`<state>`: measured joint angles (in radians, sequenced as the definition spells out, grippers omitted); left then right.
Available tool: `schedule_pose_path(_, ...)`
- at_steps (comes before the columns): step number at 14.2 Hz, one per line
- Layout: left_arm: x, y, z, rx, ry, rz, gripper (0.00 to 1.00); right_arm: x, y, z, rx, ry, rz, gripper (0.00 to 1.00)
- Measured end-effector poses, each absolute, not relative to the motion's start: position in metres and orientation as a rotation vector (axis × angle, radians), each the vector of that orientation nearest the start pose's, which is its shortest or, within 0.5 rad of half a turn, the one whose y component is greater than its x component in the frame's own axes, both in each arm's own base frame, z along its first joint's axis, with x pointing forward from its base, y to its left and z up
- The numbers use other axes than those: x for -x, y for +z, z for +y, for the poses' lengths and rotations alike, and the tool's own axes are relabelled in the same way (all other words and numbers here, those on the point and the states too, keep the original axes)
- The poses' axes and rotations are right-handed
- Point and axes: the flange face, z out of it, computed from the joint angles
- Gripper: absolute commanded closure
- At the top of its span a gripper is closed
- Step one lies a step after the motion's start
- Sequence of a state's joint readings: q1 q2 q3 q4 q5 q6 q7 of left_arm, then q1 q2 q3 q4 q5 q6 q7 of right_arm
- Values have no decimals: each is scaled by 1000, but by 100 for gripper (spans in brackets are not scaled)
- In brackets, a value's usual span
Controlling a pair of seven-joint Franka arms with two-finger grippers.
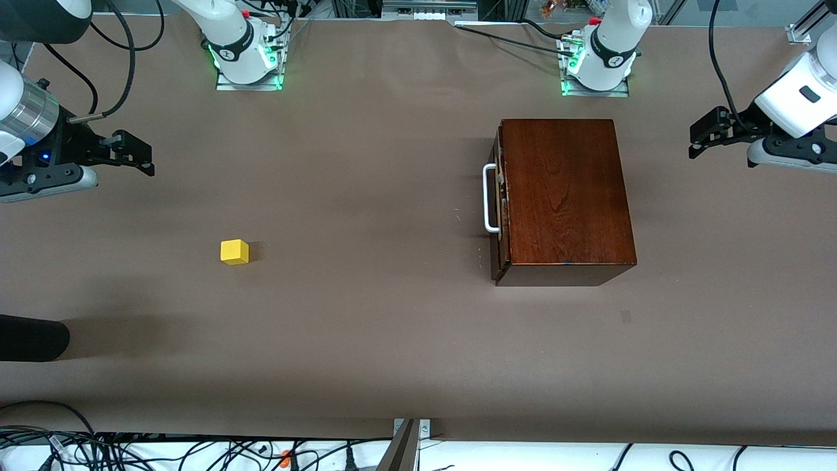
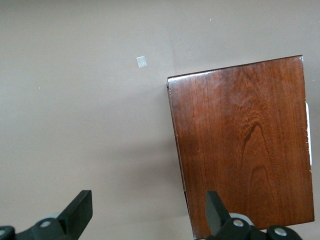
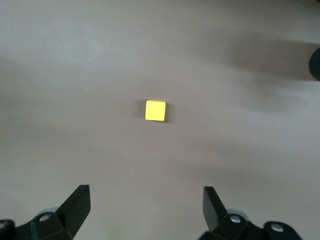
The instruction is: Open drawer, take yellow block, close drawer
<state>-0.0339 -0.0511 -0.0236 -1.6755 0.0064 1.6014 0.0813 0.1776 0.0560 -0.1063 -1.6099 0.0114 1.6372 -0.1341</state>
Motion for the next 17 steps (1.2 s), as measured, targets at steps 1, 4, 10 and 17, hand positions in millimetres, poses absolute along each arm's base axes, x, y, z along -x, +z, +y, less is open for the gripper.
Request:
schedule_pose_path(1, -539, 605, -29, 3116, 33, 218, 0, -573, 580, 44, 3119, 44, -320, 0)
schedule_pose_path(4, -539, 605, -31, 3100, 29, 226, 0, -573, 580, 44, 3119, 44, -320, 0)
schedule_pose_path(10, -540, 602, -27, 3101, 38, 216, 0, -573, 580, 43, 3119, 44, -319, 0)
schedule_pose_path(17, -540, 601, -27, 3101, 41, 216, 0, -573, 580, 43, 3119, 44, -319, 0)
